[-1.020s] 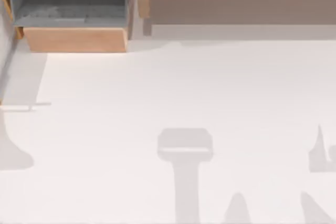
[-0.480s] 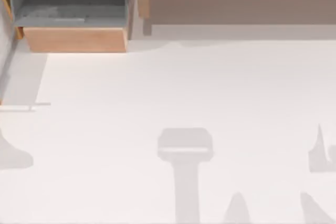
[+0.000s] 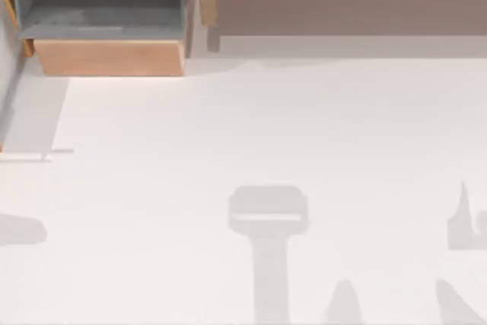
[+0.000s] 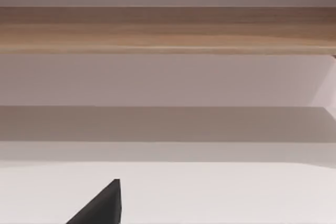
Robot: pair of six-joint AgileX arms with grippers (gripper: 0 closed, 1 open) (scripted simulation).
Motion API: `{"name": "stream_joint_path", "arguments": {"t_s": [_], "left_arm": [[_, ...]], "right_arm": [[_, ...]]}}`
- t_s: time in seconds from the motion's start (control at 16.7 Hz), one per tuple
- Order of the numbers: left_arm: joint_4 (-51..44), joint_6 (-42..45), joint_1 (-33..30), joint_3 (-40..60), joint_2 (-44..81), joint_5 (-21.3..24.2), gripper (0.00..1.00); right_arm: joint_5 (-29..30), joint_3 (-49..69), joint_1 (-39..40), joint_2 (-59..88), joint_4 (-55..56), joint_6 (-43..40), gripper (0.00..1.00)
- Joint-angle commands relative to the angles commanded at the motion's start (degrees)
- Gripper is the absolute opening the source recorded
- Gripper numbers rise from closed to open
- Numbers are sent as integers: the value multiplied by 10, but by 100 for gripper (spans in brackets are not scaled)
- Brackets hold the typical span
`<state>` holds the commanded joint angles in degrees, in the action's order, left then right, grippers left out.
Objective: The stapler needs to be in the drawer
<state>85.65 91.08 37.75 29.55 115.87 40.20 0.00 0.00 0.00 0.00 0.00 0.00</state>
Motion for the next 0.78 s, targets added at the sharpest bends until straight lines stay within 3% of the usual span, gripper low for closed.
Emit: {"name": "stream_joint_path", "arguments": {"t_s": [0.54,0.78], "left_arm": [[-7,-2,0,1,7,-1,0],[-38,-4,-30,60,30,-34,0]], "right_arm": [[0,0,0,0,0,0,100],[0,0,0,0,0,0,100]]}}
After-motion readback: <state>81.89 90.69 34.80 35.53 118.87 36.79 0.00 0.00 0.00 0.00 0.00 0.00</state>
